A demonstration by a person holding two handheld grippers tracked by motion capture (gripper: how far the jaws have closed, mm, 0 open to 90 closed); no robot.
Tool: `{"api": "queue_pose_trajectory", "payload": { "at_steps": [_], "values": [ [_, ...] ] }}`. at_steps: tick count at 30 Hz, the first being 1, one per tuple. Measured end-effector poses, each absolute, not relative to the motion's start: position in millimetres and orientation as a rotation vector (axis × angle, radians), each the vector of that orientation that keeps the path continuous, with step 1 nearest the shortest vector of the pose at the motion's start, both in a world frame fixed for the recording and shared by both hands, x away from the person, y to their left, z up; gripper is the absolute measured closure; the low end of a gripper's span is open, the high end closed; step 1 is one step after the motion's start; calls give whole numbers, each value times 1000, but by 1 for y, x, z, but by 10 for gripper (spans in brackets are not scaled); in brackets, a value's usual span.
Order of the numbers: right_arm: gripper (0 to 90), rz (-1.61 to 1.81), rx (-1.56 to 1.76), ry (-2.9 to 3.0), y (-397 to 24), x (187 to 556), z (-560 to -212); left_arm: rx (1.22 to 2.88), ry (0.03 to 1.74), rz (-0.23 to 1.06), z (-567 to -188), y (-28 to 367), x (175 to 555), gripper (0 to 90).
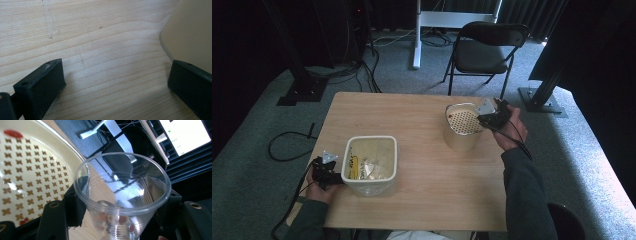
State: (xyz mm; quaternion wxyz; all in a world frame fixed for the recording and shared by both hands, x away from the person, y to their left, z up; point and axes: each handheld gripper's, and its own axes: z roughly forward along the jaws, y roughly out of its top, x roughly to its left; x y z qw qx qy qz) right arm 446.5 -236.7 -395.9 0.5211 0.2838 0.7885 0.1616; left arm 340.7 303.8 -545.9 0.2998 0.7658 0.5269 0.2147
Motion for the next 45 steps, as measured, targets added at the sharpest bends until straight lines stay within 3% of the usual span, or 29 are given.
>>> {"api": "queue_pose_trajectory", "payload": {
  "at_steps": [17,45],
  "values": [
    [368,81,415,1921,-208,450,-403,2033,1399,570,-546,304,341,12],
    [366,-206,181,1872,-200,449,-408,2032,1402,572,-546,304,341,13]
  ]
}}
